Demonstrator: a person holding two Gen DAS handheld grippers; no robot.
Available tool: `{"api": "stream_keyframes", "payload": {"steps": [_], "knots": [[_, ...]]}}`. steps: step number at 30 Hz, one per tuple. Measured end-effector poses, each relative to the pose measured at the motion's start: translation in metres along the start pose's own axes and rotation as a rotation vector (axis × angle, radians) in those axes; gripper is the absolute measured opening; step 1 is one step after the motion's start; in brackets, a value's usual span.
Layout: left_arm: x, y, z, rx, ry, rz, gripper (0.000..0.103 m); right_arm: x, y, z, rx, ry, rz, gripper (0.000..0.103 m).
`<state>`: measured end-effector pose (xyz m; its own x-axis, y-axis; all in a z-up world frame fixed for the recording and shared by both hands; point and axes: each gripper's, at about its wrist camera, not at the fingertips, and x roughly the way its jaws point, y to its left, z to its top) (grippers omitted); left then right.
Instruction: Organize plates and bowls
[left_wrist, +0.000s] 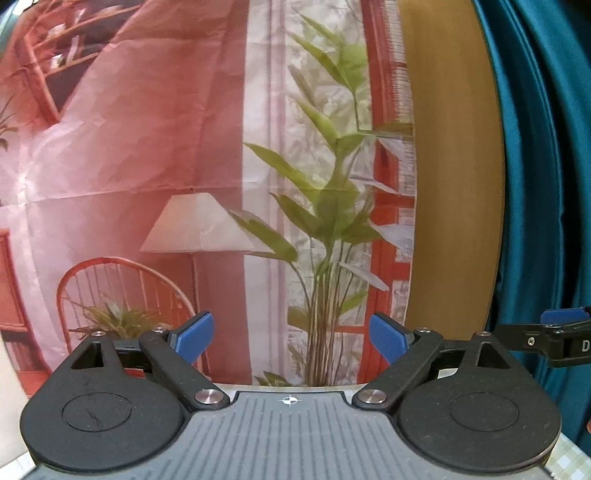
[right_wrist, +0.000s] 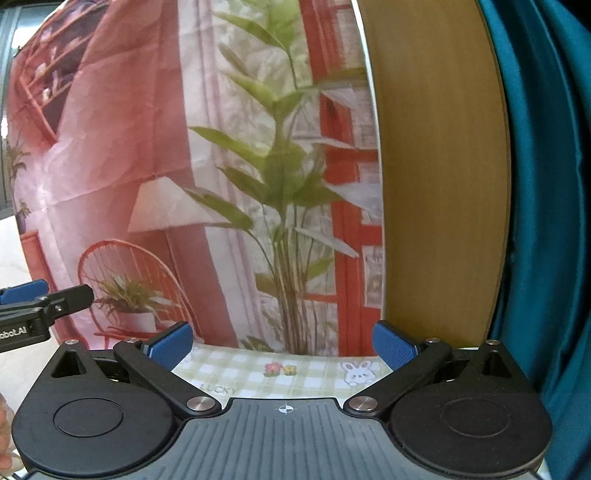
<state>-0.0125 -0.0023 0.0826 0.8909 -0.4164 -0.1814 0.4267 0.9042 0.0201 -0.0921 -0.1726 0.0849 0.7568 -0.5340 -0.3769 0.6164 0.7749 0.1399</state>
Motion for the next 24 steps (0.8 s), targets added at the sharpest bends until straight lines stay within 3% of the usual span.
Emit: {"api": "stream_keyframes", "payload": {"steps": [6, 24], "knots": [[-0.013, 0.002, 0.004, 0.004, -0.013, 0.046, 0.093, -0.007, 0.006, 0.001, 0.0, -0.009, 0.014, 0.103], [-0.017, 0.006, 0.003, -0.015, 0.008, 0.053, 0.093, -0.016, 0.011, 0.0, -0.003, -0.017, 0.016, 0.103]]}}
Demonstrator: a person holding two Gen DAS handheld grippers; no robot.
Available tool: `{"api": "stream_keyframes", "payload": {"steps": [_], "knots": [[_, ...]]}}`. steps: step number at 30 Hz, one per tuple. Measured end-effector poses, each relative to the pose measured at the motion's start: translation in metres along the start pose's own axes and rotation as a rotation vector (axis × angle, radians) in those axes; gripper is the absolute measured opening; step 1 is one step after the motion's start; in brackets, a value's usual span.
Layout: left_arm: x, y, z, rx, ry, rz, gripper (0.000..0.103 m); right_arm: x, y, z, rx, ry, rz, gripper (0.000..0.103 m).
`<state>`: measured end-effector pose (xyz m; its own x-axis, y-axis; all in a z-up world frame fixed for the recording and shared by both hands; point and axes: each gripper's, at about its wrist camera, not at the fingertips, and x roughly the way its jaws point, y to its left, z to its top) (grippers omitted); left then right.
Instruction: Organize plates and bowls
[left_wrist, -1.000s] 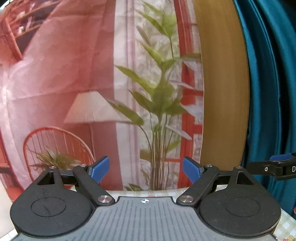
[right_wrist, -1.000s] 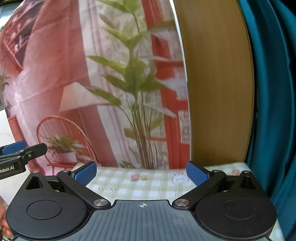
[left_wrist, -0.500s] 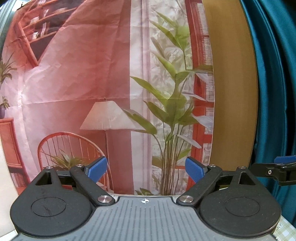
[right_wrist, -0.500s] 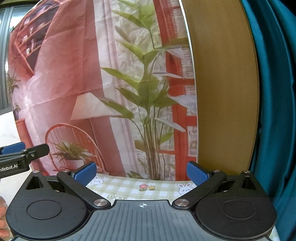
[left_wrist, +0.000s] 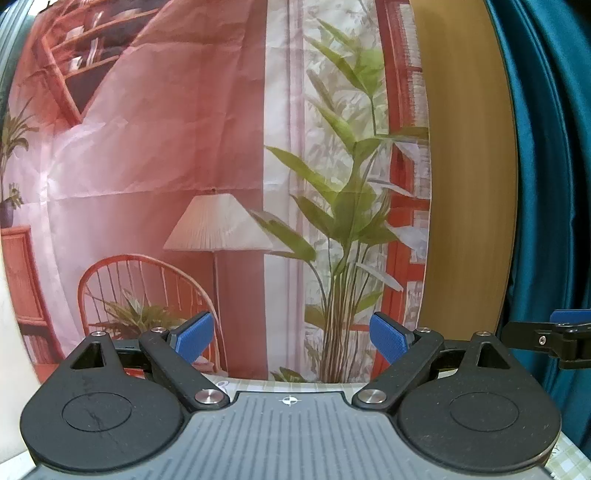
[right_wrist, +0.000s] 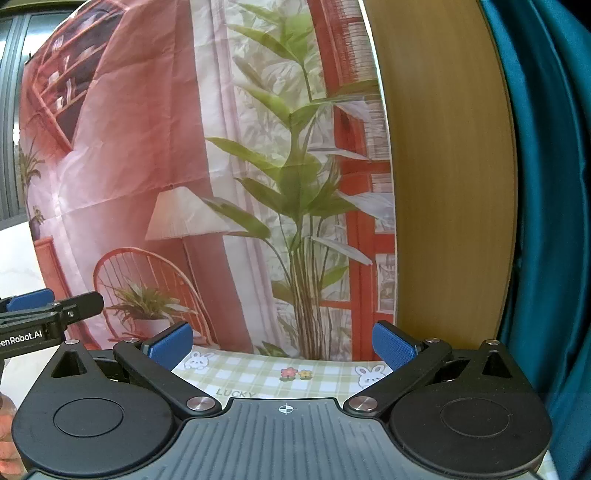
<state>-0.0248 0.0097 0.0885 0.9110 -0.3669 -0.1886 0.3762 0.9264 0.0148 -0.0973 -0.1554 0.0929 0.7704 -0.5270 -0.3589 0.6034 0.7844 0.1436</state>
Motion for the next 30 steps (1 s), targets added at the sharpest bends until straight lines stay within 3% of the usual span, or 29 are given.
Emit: {"api": "stream_keyframes", "payload": {"steps": [30], "knots": [[0.0004, 0.0029, -0.0028, -0.012, 0.015, 0.001, 0.093, 0.0017, -0.0002, 0.0007, 0.0, 0.01, 0.001, 0.103]]}}
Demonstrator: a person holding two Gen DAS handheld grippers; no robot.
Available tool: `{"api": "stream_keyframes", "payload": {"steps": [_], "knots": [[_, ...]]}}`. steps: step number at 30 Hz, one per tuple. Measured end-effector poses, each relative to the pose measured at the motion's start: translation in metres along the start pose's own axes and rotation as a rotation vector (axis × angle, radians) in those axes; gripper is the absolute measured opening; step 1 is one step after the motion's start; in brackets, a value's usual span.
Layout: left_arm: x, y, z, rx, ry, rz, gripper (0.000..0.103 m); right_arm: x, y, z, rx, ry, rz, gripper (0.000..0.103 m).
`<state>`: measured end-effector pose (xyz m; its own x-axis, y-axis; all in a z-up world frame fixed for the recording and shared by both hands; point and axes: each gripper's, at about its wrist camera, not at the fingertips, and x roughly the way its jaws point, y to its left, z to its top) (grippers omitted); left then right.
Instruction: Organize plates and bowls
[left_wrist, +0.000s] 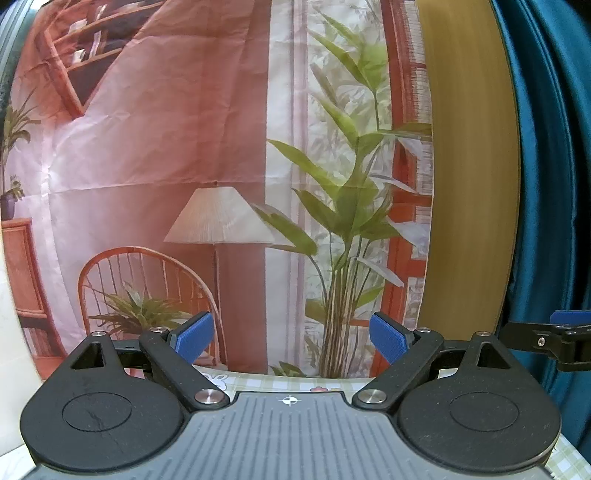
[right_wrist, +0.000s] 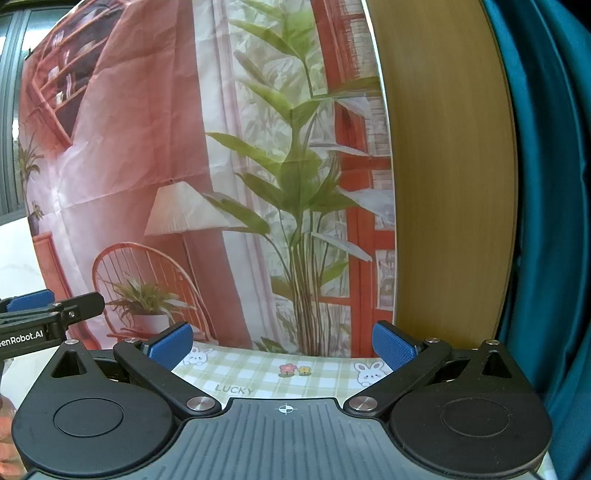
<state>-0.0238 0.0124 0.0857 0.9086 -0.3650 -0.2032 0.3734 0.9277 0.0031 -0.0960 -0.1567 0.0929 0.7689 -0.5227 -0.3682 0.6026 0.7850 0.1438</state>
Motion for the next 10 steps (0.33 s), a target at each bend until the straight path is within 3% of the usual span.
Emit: {"api": "stream_keyframes", "payload": {"steps": [10], "knots": [[0.001, 0.001, -0.0011, 0.0, -0.004, 0.004, 0.093, 0.0019, -0.0012, -0.0057, -0.005, 0.004, 0.0, 0.103]]}}
